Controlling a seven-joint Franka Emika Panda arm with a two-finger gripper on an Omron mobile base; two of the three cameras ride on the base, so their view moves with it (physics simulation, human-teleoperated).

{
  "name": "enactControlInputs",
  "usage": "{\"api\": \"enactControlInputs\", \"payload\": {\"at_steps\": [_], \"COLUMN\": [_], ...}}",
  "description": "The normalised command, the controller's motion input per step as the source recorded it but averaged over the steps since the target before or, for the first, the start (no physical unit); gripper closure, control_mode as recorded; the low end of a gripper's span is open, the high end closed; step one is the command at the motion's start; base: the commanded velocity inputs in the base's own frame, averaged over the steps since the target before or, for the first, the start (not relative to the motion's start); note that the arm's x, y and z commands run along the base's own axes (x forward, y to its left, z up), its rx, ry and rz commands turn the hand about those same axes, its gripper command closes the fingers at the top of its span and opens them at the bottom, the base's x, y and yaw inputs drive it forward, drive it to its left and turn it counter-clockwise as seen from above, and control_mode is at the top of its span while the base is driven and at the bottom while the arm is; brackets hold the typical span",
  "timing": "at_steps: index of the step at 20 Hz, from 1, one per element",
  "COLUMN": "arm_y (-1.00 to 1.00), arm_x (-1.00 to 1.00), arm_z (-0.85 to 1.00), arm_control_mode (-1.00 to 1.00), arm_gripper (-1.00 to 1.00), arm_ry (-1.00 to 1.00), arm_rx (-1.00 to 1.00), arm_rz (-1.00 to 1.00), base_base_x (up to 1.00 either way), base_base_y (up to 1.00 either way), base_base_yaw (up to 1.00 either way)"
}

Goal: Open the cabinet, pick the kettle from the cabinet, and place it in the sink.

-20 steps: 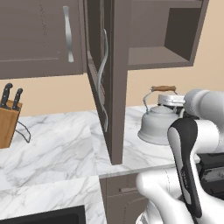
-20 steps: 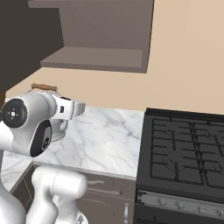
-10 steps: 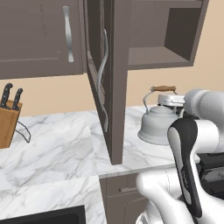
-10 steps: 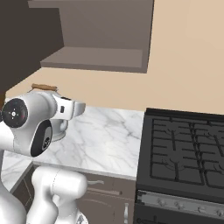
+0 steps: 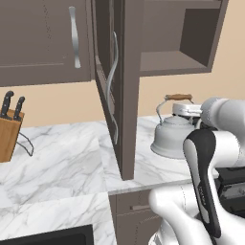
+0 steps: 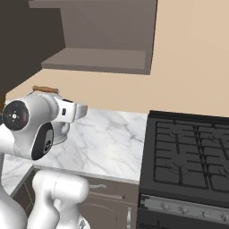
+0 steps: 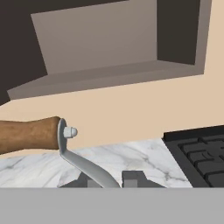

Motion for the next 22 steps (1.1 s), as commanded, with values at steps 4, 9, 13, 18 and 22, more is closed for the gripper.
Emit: {"api": "enactControlInputs", "payload": {"at_steps": [4,9,13,18,22], "arm_y": [0.00,0.00,0.00,0.00,0.00], "arm_x": [0.00,0.00,0.00,0.00,0.00], "arm_z": [0.00,0.00,0.00,0.00,0.00], "arm_control_mode": [-1.00,-1.00,1.00,1.00,1.00], "arm_gripper": [1.00,1.00,1.00,1.00,1.00], "arm_ry": [0.00,0.00,0.00,0.00,0.00], "arm_rx": [0.00,0.00,0.00,0.00,0.00], "arm_rz": [0.00,0.00,0.00,0.00,0.00], "base_base_x": [0.00,0.00,0.00,0.00,0.00], "base_base_y": [0.00,0.00,0.00,0.00,0.00], "base_base_yaw": [0.00,0.00,0.00,0.00,0.00]}}
